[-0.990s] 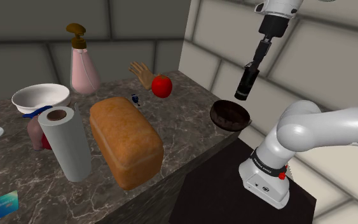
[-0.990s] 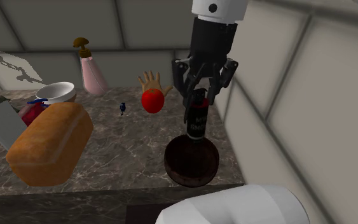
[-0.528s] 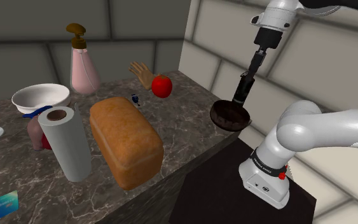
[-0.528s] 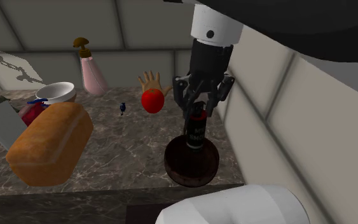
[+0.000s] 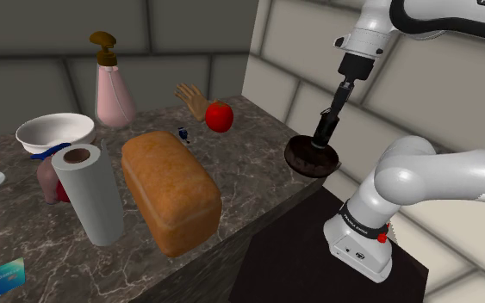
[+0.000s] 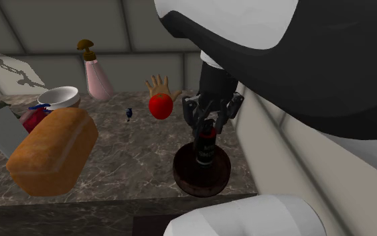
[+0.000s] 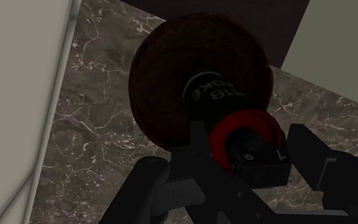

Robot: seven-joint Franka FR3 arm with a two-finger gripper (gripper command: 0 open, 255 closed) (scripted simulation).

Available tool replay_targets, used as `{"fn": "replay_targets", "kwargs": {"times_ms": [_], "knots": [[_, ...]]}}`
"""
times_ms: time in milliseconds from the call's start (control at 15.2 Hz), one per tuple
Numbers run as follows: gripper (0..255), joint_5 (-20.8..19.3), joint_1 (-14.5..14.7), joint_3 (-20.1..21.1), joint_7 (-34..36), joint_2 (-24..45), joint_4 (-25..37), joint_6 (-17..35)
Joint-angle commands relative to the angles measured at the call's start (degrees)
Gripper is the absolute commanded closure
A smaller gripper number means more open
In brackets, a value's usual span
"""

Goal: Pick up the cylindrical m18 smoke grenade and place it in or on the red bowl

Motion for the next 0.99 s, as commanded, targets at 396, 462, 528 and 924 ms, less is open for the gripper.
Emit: {"fn": "replay_targets", "kwargs": {"times_ms": [396,462,528,924], "knots": [[0,-0.1,0.0,-0.1,0.0,-0.1,-0.2,0.2],[0,-0.1,0.0,-0.1,0.0,-0.1,-0.2,0.2],[0,-0.1,0.0,-0.1,0.0,-0.1,-0.2,0.2],[0,-0.3,0.3,-0.5,0.0,3.1,8.5,-5.4]]}}
